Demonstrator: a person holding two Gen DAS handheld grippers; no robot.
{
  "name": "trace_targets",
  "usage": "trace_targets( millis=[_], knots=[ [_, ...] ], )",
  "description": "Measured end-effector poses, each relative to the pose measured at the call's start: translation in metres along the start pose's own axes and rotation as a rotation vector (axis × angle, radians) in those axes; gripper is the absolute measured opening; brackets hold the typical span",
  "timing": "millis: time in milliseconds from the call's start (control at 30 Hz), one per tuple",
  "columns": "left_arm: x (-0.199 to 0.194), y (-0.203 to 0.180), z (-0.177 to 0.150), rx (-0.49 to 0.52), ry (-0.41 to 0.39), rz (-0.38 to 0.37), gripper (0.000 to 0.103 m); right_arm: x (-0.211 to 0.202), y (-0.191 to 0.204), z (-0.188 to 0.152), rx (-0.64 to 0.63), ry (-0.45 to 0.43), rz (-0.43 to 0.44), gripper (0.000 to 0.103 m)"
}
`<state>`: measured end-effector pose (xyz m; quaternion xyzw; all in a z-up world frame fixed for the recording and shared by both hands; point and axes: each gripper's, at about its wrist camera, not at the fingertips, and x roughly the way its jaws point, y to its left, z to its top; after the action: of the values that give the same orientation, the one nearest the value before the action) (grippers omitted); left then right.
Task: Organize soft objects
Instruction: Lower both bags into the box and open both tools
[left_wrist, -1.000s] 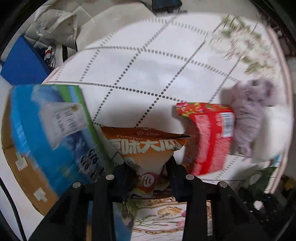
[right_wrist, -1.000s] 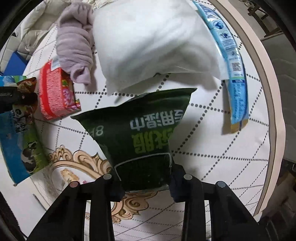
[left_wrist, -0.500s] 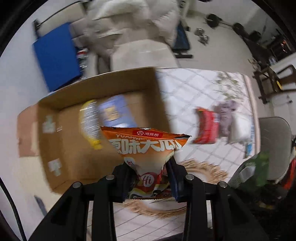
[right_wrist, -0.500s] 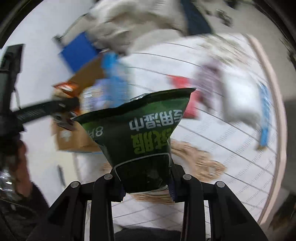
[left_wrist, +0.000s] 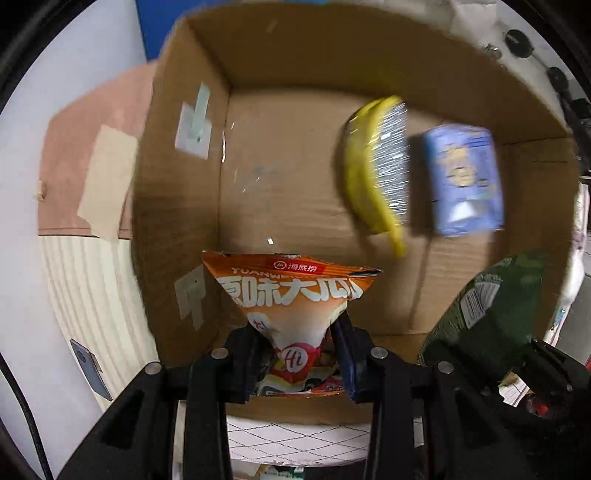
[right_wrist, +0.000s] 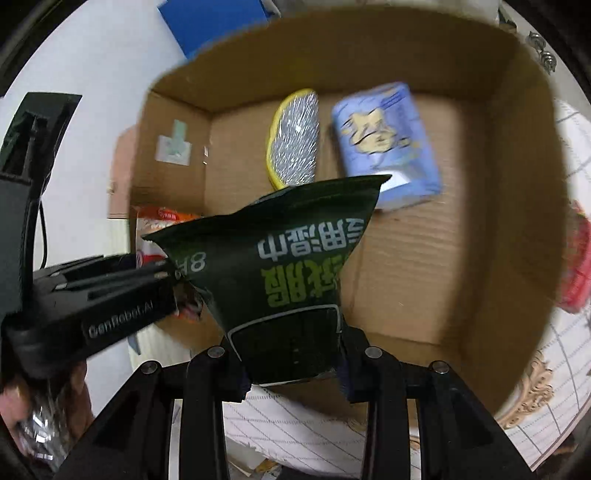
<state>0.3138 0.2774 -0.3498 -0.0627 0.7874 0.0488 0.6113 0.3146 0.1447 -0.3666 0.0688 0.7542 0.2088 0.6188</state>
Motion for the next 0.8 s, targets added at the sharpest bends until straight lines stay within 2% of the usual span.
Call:
trace_targets(
  millis=[167,400,500,567,600,633,700,800],
  knots=[
    [0.024,0.010,0.006,0.001,0.053,-0.011,0.033,0.035,0.010,0.009,0.004,0.045,-0.027,0.037],
    [0.035,0.014,0.006,-0.002,0.090,-0.034,0.034,0.049,0.024,0.016,0.007,0.068,-0.028,0.037],
    [0.033,0.015,0.003,-0.011,0.108,-0.075,0.041,0.049,0.031,0.021,-0.014,0.089,-0.041,0.039],
    [0.028,0.017,0.000,-0.024,0.107,-0.083,0.044,0.045,0.025,0.019,-0.013,0.101,-0.047,0.053],
    [0.024,0.016,-0.001,-0.020,0.100,-0.080,0.048,0.041,0.024,0.018,-0.021,0.108,-0.050,0.082],
    [0.020,0.016,-0.001,-0.014,0.092,-0.073,0.054,0.039,0.025,0.016,-0.025,0.107,-0.054,0.103],
    [0.008,0.014,-0.006,-0.010,0.063,-0.063,0.067,0.029,0.026,0.012,-0.027,0.090,-0.072,0.103],
    [-0.006,0.014,-0.017,-0.002,0.027,-0.071,0.070,0.012,0.026,0.003,-0.030,0.073,-0.082,0.103]
  ],
)
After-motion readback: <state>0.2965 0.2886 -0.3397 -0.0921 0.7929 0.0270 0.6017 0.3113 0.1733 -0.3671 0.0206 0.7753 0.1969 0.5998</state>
